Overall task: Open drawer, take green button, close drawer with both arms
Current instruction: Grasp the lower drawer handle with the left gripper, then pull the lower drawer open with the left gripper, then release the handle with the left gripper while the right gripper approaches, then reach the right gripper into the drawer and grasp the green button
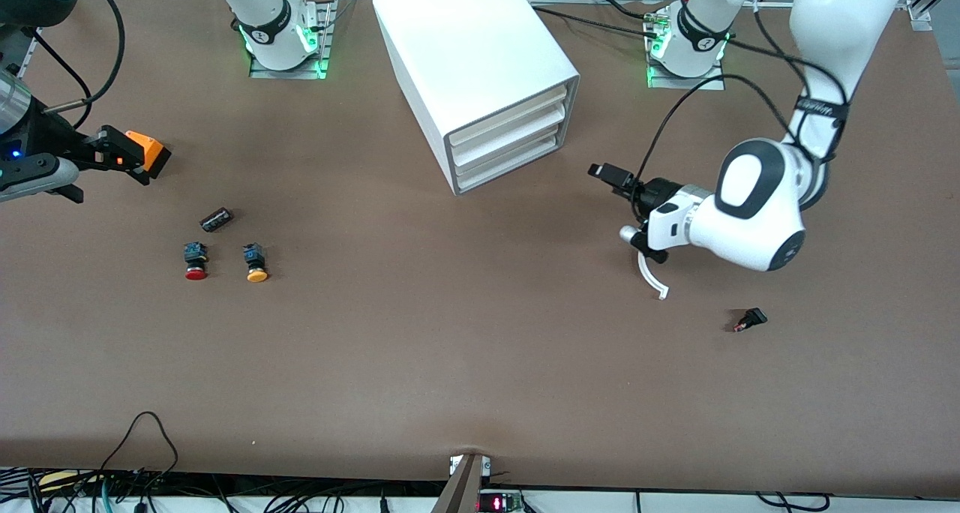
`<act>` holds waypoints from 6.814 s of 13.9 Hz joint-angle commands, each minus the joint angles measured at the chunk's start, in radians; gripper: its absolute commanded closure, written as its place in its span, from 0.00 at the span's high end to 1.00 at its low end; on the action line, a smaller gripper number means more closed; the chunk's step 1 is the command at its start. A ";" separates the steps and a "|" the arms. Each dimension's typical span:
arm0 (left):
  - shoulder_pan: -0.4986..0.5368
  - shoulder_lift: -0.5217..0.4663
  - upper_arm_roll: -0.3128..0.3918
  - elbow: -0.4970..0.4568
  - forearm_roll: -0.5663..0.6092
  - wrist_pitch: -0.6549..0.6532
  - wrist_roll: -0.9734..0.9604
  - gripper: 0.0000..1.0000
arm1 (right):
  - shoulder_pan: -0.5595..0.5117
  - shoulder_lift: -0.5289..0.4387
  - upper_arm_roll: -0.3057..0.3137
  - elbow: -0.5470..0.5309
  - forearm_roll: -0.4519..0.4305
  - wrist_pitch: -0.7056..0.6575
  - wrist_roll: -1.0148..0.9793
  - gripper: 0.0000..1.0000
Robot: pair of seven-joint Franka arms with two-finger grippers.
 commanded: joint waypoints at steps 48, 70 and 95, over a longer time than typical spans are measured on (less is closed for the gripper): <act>-0.098 0.327 -0.006 -0.050 -0.598 0.171 0.505 0.01 | -0.009 0.011 0.006 0.023 0.002 -0.013 0.013 1.00; 0.091 -0.095 -0.026 0.085 0.505 0.108 -0.376 1.00 | 0.196 0.238 0.018 0.080 0.019 -0.007 0.045 0.99; 0.000 -0.084 -0.036 0.395 0.852 -0.145 -0.483 1.00 | 0.914 0.755 0.009 0.432 0.039 0.214 1.640 0.99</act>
